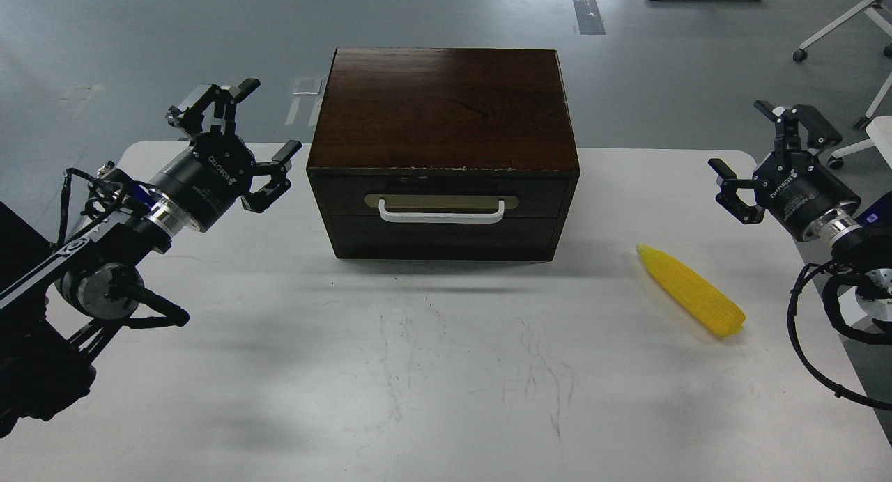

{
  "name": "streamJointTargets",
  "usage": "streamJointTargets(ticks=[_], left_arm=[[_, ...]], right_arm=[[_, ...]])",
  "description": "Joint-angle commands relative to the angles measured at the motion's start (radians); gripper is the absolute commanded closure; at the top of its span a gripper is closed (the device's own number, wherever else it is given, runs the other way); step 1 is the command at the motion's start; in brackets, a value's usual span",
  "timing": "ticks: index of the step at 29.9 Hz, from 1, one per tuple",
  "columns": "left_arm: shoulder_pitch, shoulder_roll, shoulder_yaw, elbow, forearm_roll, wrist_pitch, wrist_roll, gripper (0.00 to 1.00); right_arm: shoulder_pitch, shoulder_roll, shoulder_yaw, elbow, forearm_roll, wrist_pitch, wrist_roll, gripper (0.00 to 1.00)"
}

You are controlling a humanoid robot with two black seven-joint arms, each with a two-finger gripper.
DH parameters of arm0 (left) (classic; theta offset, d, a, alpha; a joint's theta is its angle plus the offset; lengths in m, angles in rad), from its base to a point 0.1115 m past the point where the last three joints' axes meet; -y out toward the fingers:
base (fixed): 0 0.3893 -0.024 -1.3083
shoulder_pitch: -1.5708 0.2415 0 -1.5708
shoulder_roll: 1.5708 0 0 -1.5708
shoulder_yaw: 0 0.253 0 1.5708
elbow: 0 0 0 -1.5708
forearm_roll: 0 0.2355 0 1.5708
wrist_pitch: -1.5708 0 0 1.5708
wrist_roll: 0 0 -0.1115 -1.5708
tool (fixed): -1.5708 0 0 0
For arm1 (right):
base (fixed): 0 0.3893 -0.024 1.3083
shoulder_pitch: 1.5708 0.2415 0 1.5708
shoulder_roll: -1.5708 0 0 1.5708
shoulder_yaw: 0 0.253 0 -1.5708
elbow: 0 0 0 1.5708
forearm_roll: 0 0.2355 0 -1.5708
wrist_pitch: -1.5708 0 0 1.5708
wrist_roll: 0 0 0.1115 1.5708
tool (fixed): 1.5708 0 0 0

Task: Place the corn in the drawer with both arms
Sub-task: 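Raise the left gripper and move it toward the drawer handle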

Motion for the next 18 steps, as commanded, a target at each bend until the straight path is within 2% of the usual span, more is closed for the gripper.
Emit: streamJointTargets(ticks=[1, 13, 18], left_arm=[[0.0, 0.0, -0.002, 0.0, -0.001, -0.003, 0.0, 0.02], [-0.003, 0.009, -0.005, 0.036, -0.008, -0.008, 0.0, 0.02], [-0.017, 0.067, -0.018, 0.066, 0.011, -0.044, -0.009, 0.02]], right_arm=[[0.004, 0.006, 0.002, 0.0, 0.001, 0.0, 0.0, 0.0], [0.01, 0.011, 0.0, 0.0, -0.001, 0.0, 0.0, 0.0], [0.01, 0.008, 0.0, 0.0, -0.001, 0.0, 0.0, 0.0]])
